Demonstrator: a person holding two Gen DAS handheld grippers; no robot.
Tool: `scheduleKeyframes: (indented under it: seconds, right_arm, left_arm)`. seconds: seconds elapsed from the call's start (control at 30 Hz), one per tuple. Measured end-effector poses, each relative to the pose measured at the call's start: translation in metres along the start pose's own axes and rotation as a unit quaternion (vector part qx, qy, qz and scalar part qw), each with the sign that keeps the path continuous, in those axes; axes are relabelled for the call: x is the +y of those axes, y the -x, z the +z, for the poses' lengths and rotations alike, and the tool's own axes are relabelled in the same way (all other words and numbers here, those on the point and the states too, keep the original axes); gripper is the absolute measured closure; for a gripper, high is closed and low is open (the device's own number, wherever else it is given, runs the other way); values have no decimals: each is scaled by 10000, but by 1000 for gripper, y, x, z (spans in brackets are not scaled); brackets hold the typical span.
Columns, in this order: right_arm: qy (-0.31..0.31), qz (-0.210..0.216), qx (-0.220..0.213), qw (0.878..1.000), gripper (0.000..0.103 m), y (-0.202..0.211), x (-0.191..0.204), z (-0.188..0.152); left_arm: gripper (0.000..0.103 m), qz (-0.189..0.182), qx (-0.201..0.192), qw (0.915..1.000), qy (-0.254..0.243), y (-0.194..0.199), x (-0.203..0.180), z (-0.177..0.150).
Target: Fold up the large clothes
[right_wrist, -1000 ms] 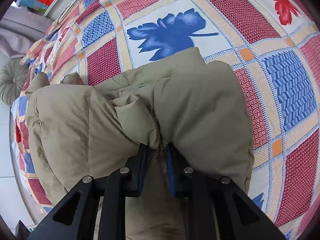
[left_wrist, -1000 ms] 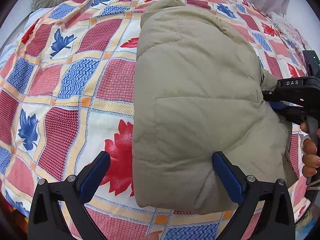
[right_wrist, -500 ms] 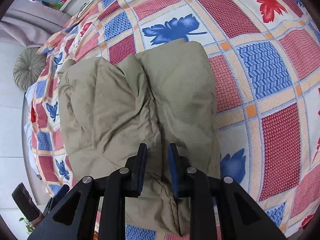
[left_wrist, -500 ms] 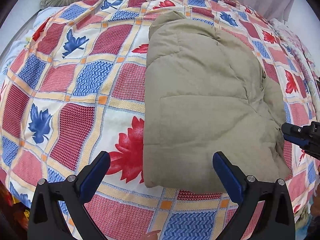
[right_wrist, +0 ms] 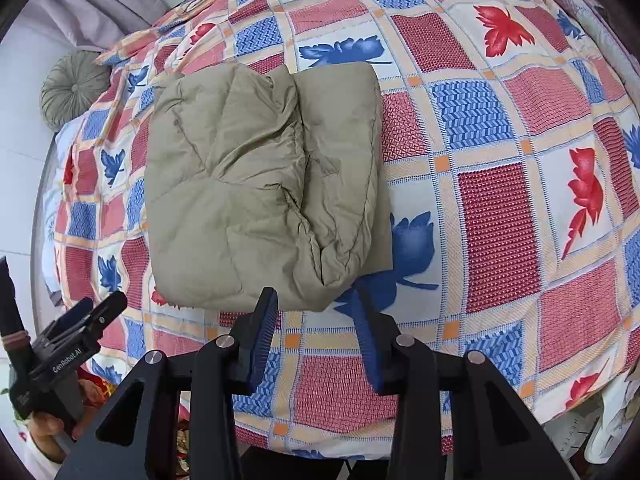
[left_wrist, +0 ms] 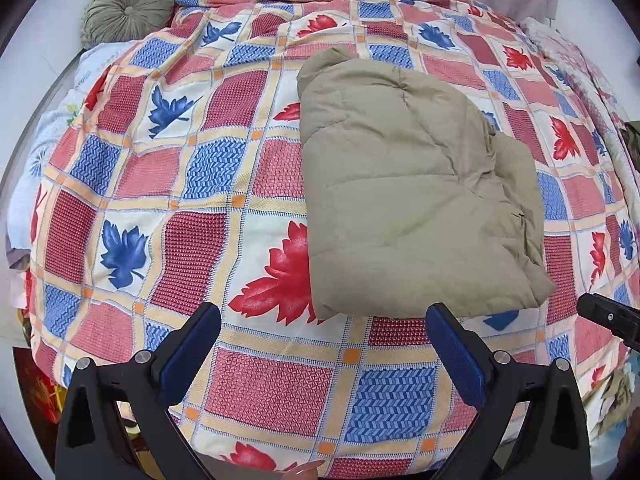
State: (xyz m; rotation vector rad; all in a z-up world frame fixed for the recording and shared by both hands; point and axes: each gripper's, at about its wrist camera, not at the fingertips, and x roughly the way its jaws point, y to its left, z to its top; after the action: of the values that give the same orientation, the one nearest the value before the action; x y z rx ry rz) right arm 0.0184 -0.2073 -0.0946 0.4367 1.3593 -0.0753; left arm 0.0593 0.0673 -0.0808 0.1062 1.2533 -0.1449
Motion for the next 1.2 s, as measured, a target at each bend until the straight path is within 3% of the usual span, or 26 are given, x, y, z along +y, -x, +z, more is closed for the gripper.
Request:
scheduleKeyframes:
  seconds: [0.1, 0.2, 0.27, 0.53, 0.83, 1.2]
  right_arm:
    - [177, -49, 0, 9998, 52, 16, 9, -8]
    - [298, -75, -103, 9995, 36, 36, 21, -15]
    - [425, -154, -244, 9987, 18, 52, 31, -18]
    - [490, -306, -678, 9960, 15, 103, 57, -17]
    - [755, -723, -1450, 9839, 13, 145, 83, -24]
    - [918, -876, -1671, 9777, 13, 159, 98, -28]
  left_arm:
    - [1, 5, -185, 9998, -36, 25, -2, -1]
    - [1, -60, -335, 9994, 22, 50, -2, -1]
    - [1, -76, -434, 9990, 13, 65, -4, -1]
    - [1, -37, -772, 9970, 21, 117, -5, 1]
    - [1, 61, -828, 9962, 273, 143, 6, 4]
    - [1, 158, -972, 9943, 398, 160, 10, 2]
